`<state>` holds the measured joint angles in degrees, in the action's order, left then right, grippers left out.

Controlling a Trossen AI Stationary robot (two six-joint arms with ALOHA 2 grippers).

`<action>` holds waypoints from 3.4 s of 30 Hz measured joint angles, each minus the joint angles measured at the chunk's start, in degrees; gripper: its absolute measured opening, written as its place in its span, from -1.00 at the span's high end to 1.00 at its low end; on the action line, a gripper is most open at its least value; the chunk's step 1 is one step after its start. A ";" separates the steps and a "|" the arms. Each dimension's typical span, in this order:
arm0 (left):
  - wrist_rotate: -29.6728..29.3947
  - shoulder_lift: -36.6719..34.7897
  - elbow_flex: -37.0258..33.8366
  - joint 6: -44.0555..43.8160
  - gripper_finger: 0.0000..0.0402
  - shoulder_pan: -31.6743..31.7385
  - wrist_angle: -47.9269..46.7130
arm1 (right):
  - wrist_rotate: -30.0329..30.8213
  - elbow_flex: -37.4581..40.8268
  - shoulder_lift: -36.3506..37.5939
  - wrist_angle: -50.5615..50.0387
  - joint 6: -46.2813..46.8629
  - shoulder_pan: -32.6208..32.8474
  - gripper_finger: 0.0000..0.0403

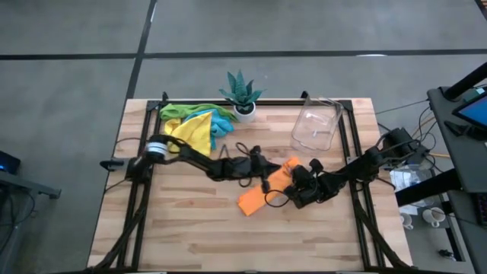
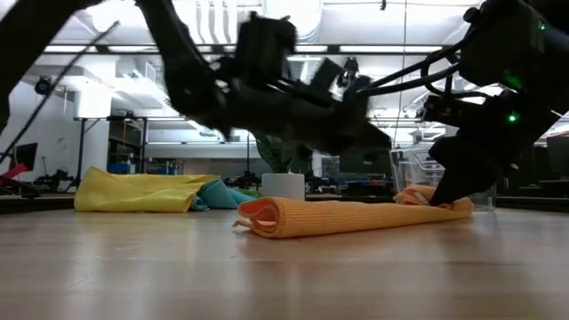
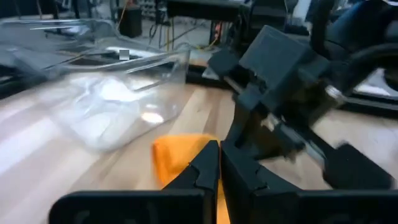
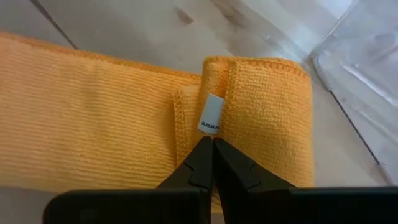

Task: Roll microfiber towels into tight, uniform cylinder then place into a basket
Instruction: Roll the orange microfiber cloth

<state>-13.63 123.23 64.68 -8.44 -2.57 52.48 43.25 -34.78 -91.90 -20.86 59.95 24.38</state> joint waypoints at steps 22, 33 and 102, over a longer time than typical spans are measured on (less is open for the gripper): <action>1.18 13.21 14.06 -1.73 1.00 0.81 -10.63 | -3.31 0.03 0.34 0.82 -2.80 0.09 0.96; 1.37 13.08 14.03 -1.70 1.00 0.70 -17.90 | -3.15 -7.46 5.79 -10.76 -6.19 0.10 0.96; 6.47 4.07 6.82 34.59 1.00 -4.45 -30.54 | -23.70 15.19 11.10 31.54 16.19 -0.66 0.91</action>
<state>-7.16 127.30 71.50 26.16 -7.02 21.94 19.55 -19.58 -80.80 10.68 76.14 23.73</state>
